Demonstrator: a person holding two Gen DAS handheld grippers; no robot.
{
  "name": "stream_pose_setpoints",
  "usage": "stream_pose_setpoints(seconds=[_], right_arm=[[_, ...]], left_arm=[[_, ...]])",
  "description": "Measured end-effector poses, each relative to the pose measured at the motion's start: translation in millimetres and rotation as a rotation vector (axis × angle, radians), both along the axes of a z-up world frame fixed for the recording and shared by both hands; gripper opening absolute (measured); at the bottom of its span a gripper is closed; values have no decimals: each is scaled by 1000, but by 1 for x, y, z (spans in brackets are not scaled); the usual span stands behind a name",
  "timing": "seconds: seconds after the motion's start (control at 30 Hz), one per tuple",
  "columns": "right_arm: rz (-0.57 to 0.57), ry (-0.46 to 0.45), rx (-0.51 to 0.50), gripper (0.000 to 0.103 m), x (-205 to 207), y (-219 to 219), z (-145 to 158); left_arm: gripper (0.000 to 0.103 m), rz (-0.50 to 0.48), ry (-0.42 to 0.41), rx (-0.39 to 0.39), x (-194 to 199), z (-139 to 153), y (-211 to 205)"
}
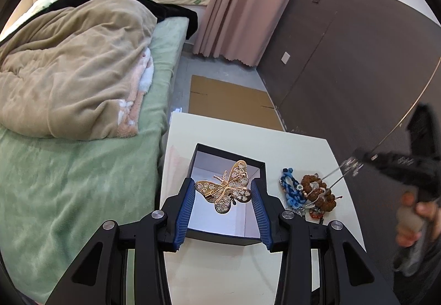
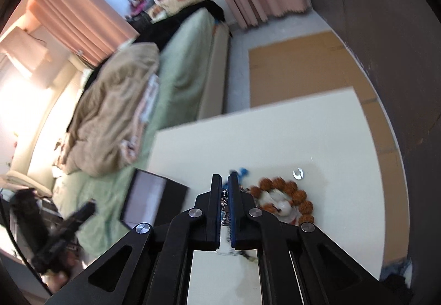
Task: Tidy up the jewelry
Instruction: 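Carry the butterfly brooch over the black box with left gripper while right gripper grasps the silver chain, then lift the silver chain toward the box with right gripper while left gripper holds the brooch above it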
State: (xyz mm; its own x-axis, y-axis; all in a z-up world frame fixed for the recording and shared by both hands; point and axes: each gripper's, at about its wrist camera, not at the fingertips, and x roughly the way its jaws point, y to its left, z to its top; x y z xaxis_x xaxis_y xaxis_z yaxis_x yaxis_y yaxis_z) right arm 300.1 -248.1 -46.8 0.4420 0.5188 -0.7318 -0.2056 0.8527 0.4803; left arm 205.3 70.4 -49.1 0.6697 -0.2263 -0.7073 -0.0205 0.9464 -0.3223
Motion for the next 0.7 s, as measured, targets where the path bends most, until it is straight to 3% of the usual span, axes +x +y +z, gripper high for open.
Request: stream_pose_setpoints(seconds=[0.4, 0.7], right_arm=[[61, -238, 72, 5, -27, 22, 128], [124, -366, 100, 5, -47, 52, 201]], left_arm=[[43, 10, -12, -11, -5, 7, 7], [43, 25, -58, -16, -14, 30, 17]])
